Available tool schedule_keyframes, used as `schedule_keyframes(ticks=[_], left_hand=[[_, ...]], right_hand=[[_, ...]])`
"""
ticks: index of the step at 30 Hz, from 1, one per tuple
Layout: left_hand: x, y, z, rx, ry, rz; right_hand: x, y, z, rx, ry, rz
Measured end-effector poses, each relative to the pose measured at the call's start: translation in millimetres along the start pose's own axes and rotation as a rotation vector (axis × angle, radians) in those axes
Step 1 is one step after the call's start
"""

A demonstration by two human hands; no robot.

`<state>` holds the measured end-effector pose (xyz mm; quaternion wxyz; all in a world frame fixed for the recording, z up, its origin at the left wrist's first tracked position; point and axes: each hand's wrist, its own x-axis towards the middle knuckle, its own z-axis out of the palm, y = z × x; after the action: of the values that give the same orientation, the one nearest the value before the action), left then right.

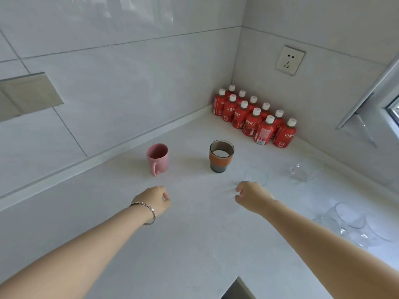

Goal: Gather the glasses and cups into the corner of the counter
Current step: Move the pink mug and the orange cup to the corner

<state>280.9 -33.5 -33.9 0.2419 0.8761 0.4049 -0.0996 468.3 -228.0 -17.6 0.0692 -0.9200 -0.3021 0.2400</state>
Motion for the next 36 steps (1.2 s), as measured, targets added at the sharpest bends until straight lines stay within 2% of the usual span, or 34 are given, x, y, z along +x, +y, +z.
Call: schedule_keyframes(ticks=[6,9,12,16,19,22,27,31,36], left_hand=[[72.9,-13.8,-24.2,0.054,0.073,-0.117],[99.6,-22.0,-30.3,0.008,0.152,-0.118],[122.9,-27.6,-35.8,-0.041,0.158,-0.176],[152.3,-24.9,-41.6,-0.057,0.117,-0.172],[169.2,-12.5,-41.9,-0.085,0.036,-0.159],[174.6,-4.1,-36.3,-0.115,0.097,-0.200],[121.6,-15.8,-20.2,-0.225,0.218,-0.207],[35.8,-43.0,-4.5,-0.338,0.259,-0.183],[-79.2,-90.1,11.7,-0.325,0.266,-0.217]], right_hand=[[94.3,-38.9,-25.3,-0.113,0.106,-0.040],[142.7,-56.2,-29.7,-0.132,0.088,0.018],[172.8,-59.2,-24.7,-0.078,0.050,0.056],[181.5,-50.3,-16.1,-0.044,0.108,0.009],[169.8,-45.9,-14.6,-0.080,0.084,-0.059],[149.8,-43.7,-10.2,-0.083,0.064,-0.111],[97.6,-44.8,0.0,-0.057,0.061,-0.186],[43.2,-58.6,15.8,-0.060,0.070,-0.265],[-33.9,-90.0,48.2,-0.072,0.011,-0.390]])
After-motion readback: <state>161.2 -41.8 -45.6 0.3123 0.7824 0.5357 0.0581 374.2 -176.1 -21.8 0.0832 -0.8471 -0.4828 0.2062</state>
